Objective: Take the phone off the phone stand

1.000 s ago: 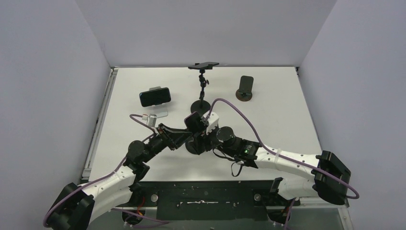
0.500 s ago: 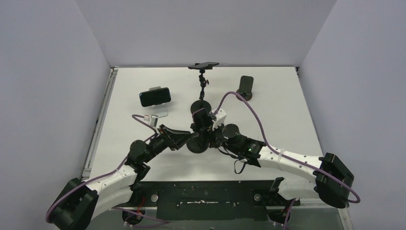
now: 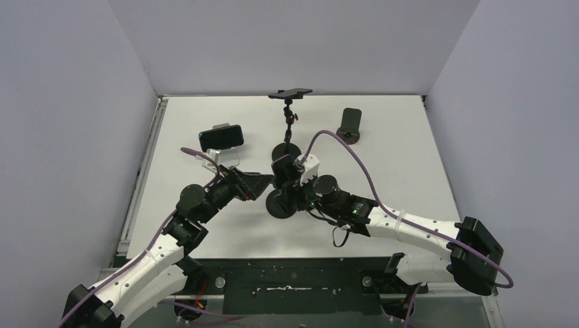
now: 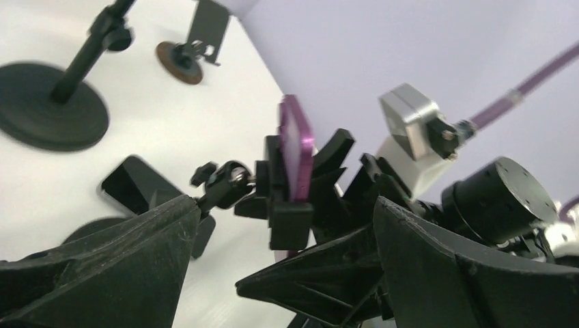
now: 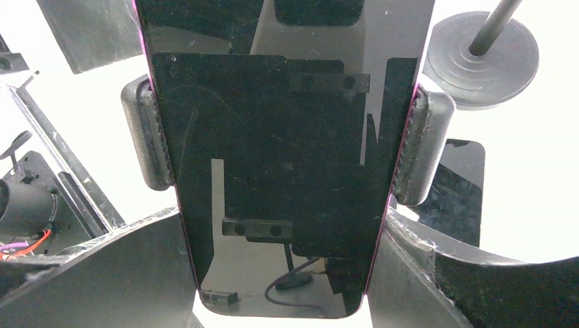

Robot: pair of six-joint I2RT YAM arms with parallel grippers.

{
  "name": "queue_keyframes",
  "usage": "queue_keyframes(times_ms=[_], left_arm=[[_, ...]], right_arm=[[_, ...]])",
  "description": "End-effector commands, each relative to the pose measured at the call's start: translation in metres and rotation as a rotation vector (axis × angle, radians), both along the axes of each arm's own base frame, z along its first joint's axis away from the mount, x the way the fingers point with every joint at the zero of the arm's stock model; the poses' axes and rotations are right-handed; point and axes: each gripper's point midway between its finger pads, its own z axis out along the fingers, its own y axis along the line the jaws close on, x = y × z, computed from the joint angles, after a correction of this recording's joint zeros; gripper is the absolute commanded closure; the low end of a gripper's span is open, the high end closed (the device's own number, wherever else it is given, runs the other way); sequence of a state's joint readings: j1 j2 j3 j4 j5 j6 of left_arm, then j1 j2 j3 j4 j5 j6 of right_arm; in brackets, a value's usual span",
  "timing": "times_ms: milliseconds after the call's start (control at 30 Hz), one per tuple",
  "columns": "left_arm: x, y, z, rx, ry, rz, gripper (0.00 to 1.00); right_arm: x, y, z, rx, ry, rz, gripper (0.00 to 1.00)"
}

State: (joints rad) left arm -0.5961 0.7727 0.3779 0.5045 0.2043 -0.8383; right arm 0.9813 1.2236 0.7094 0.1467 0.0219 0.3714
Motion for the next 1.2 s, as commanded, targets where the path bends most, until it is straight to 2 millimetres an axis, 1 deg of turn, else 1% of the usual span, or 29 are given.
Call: queue_keyframes(times_ms=[0, 33, 67, 133, 267, 433, 533, 600, 733, 800, 900, 967, 1000, 1167], left_arm=[[0.014, 0.019, -0.024, -0.061, 0.224, 0.146, 0.03], [0.010, 0.015, -0.017, -0.011, 0.136, 0.104, 0.02], [0.008, 0.012, -0.015, 0.021, 0.105, 0.080, 0.03], [0.007, 0.007, -0.019, 0.063, 0.122, 0.051, 0.03], [0.004, -0.007, -0.015, 0.146, 0.099, -0.034, 0.03], [0.007, -0.012, -0.015, 0.226, 0.079, -0.068, 0.03], [0.007, -0.016, -0.014, 0.255, 0.061, -0.095, 0.14], [0.006, -0.019, -0.014, 0.267, 0.060, -0.114, 0.25], [0.004, -0.027, -0.021, 0.288, 0.078, -0.169, 0.46], [0.000, -0.030, -0.022, 0.277, 0.080, -0.202, 0.51], [-0.005, -0.033, -0.021, 0.264, 0.073, -0.235, 0.52], [-0.008, -0.035, -0.021, 0.258, 0.066, -0.255, 0.55], [-0.009, -0.036, -0.021, 0.257, 0.065, -0.264, 0.59], [-0.010, -0.039, -0.022, 0.255, 0.067, -0.289, 0.91]], right_arm=[[0.007, 0.003, 0.011, -0.026, -0.028, -0.021, 1.00], [0.007, 0.004, 0.012, -0.029, -0.031, -0.021, 1.00], [0.007, 0.004, 0.012, -0.032, -0.033, -0.020, 1.00], [0.006, 0.005, 0.012, -0.036, -0.033, -0.018, 1.00], [0.005, 0.009, 0.010, -0.053, -0.032, -0.007, 1.00], [0.005, 0.012, 0.011, -0.066, -0.036, -0.008, 1.00], [0.004, 0.013, 0.011, -0.070, -0.038, -0.006, 1.00], [0.004, 0.013, 0.011, -0.073, -0.037, -0.006, 1.00], [0.005, 0.014, 0.011, -0.076, -0.038, -0.004, 1.00], [0.005, 0.014, 0.010, -0.080, -0.038, -0.004, 1.00], [0.005, 0.014, 0.009, -0.084, -0.037, -0.006, 1.00], [0.005, 0.014, 0.007, -0.088, -0.036, -0.006, 1.00], [0.005, 0.014, 0.007, -0.087, -0.035, -0.004, 1.00], [0.005, 0.014, 0.008, -0.088, -0.037, -0.004, 1.00]])
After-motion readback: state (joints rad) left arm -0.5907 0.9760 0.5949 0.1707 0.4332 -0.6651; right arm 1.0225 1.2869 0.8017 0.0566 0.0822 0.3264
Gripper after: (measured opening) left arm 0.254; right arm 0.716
